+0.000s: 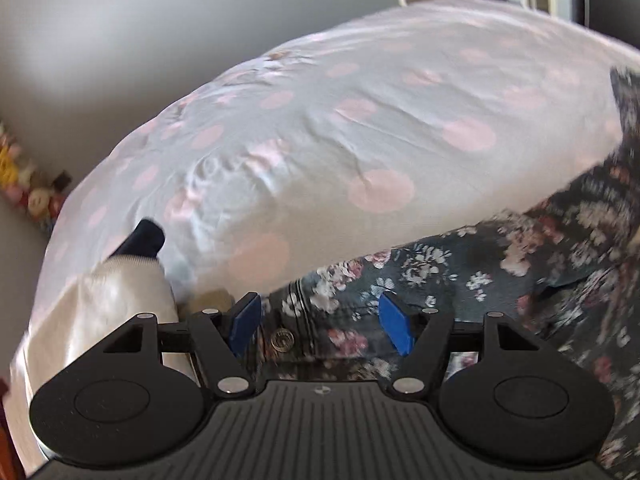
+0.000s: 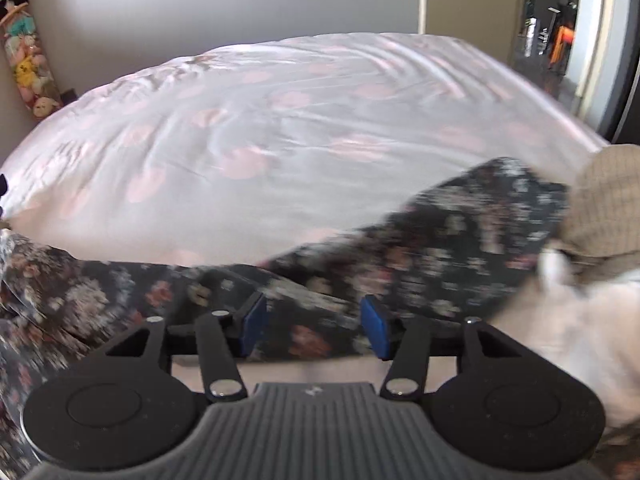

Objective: Fold clothes

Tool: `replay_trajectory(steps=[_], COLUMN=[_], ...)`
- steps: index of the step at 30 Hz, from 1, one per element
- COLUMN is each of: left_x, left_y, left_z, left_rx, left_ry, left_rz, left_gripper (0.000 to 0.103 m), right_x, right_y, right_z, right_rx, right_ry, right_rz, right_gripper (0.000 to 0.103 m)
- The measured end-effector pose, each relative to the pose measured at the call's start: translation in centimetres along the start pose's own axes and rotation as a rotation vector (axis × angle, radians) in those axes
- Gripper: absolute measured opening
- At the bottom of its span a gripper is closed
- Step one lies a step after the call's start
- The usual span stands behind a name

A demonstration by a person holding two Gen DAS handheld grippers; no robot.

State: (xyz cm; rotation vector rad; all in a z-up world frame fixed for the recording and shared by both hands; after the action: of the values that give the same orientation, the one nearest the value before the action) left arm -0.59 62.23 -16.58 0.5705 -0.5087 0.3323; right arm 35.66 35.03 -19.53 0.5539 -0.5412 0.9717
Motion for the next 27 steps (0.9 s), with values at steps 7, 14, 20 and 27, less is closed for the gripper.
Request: replay_trajectory(steps=[7,14,20,27], left_x=[0.1,-0.4,0.0,0.1], left_y=[-0.9,-3.3,-3.2,-3.2], left_z=[-4.1,-7.7,-9.1,-6.2], left_rx=[-0.081,-0.156,-0.219,-0.120], left_ry=[0.059,0.103,0.201,0.192], left_rz=[-0.235,-0.462,-0.352,-0.401], left_gripper=[0.066,0.067,0.057,0.019], right_x=[0.0,-1.3,-1.6,-1.8], right_y=[4.2,4.6,4.5,4.4], right_z=[-5.9,-8.5,-9.5,-9.2], right_rx=[0.030,0.015,0.031,0.050], right_ry=[0.077,0.059,0.031,0.013], right_rz=[0.078,0.066,0.043,0.052], right_gripper=[0.075,0.082,0.086,0.086])
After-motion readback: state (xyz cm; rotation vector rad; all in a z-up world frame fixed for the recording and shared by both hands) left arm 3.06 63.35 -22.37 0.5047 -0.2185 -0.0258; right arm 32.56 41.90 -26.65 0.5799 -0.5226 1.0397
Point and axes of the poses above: each gripper's, at about its wrist camera, not at the fingertips, and z roughly against the way its jaws point, y to its left, x to its top, the point moved 8 cm from there along -z, roughly the way its jaws point, and after that the axes turned 7 degrees about x, right-handed, at the moved point
